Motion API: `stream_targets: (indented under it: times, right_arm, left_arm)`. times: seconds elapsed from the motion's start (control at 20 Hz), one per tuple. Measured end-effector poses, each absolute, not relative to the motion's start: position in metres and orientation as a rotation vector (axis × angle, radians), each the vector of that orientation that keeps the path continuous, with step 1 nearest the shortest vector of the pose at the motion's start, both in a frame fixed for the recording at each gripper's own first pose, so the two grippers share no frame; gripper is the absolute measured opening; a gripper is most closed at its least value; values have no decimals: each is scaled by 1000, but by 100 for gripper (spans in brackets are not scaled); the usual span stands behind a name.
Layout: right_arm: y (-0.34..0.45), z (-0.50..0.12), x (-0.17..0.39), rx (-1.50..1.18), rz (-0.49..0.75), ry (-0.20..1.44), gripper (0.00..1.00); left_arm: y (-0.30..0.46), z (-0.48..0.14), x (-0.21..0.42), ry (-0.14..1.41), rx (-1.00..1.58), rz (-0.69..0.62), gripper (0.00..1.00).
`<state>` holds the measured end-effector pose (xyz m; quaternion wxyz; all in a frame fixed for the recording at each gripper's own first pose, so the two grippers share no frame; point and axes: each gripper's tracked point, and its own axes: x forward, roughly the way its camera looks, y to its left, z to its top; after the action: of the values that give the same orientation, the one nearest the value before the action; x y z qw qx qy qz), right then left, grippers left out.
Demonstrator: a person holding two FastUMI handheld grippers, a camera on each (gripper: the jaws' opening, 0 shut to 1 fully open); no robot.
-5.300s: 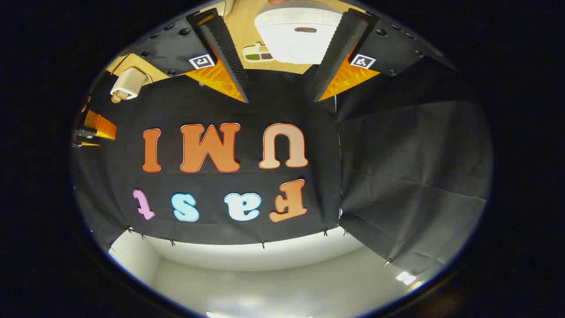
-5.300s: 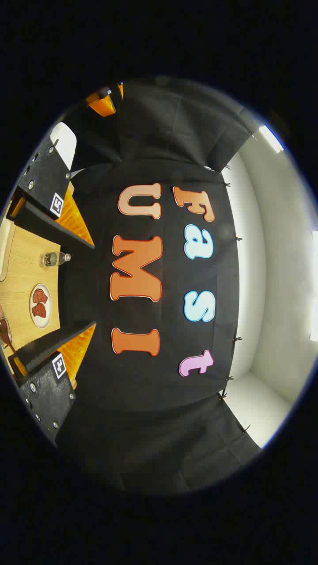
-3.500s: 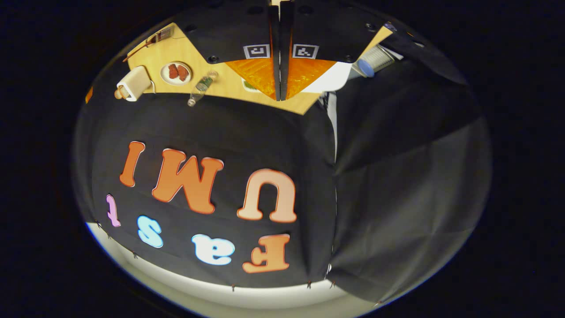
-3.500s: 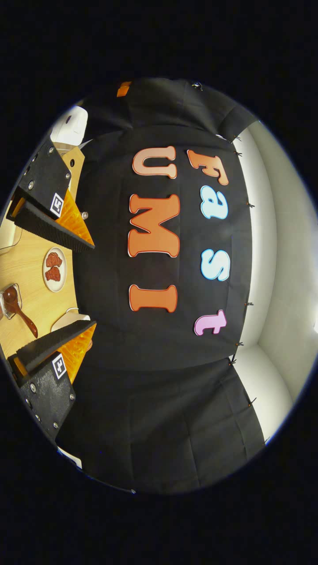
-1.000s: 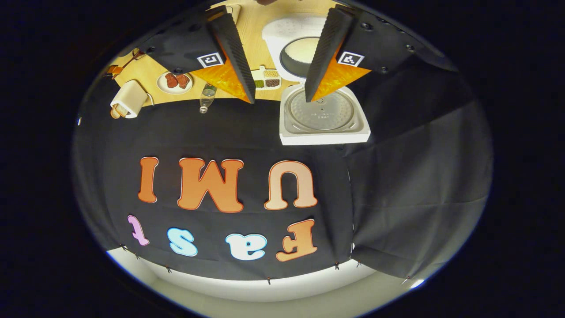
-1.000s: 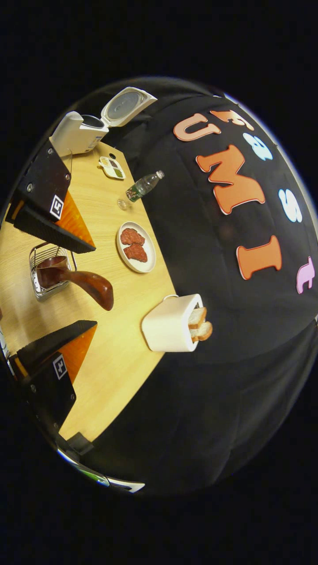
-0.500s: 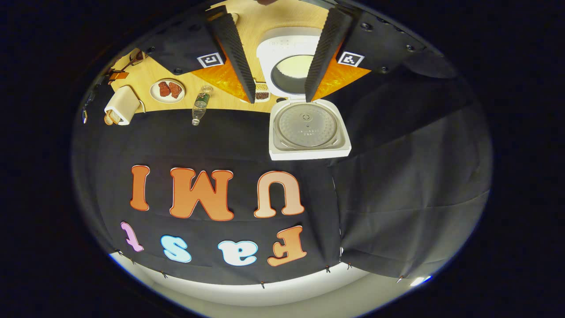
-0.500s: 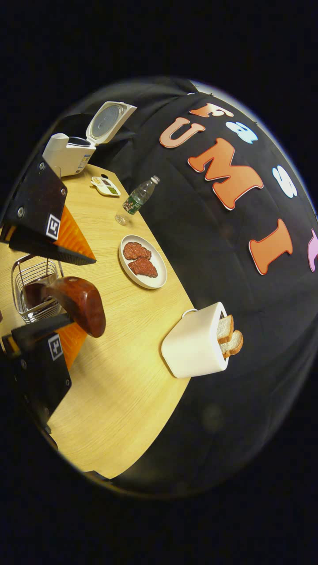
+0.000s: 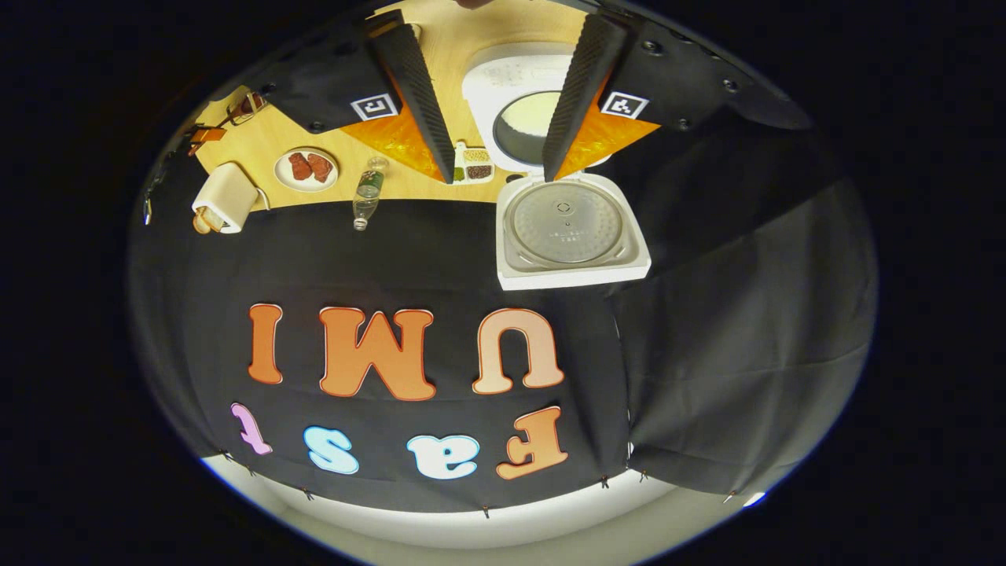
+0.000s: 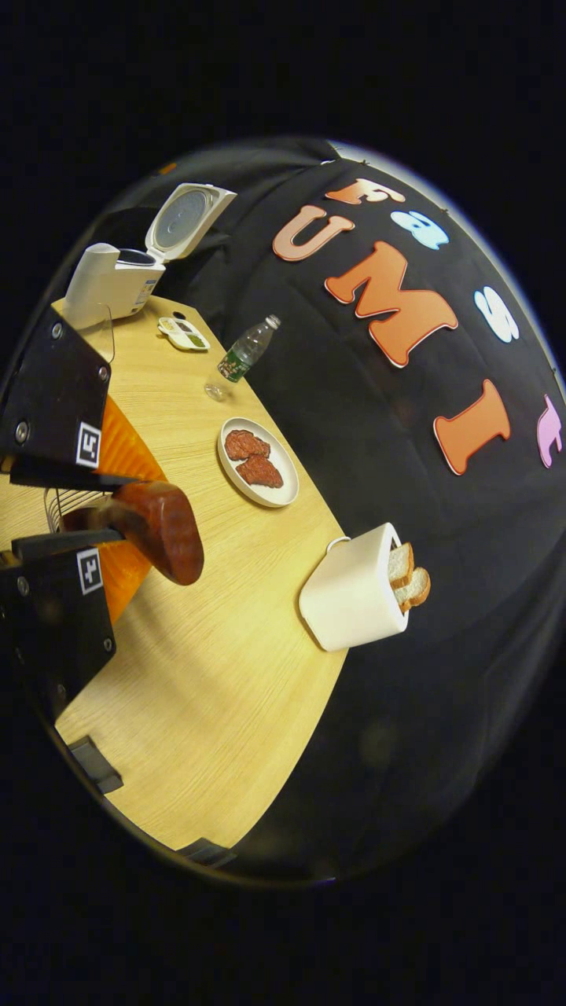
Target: Close the left gripper, press the button to open the rice cooker; take a wooden spoon from the chopstick holder with the right hand, scoop a spoonful of rice and pour it into the rice cooker, then put the wooden spoon back into the chopstick holder.
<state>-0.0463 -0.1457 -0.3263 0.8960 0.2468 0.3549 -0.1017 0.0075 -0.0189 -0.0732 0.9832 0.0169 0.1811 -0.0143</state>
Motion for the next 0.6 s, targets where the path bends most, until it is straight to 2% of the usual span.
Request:
stream_targets:
  times: [0.05, 0.25, 0.4, 0.45, 0.6]
  right_arm:
    - [-143, -326, -46, 512, -214, 738, 20]
    - [-140, -316, -51, 482, -261, 753, 14]
    - [-140, -287, -51, 444, -280, 707, 13]
    - [-139, -275, -49, 441, -291, 682, 13]
    - [-128, -233, -45, 427, -312, 601, 13]
  left_arm:
    - [-18, -76, 10, 374, 23, -35, 77]
    - [-7, -82, 10, 379, 32, -63, 79]
    - [5, -83, 9, 369, 31, -77, 79]
    - [11, -85, 11, 367, 25, -76, 76]
    - [19, -83, 18, 341, -3, -87, 84]
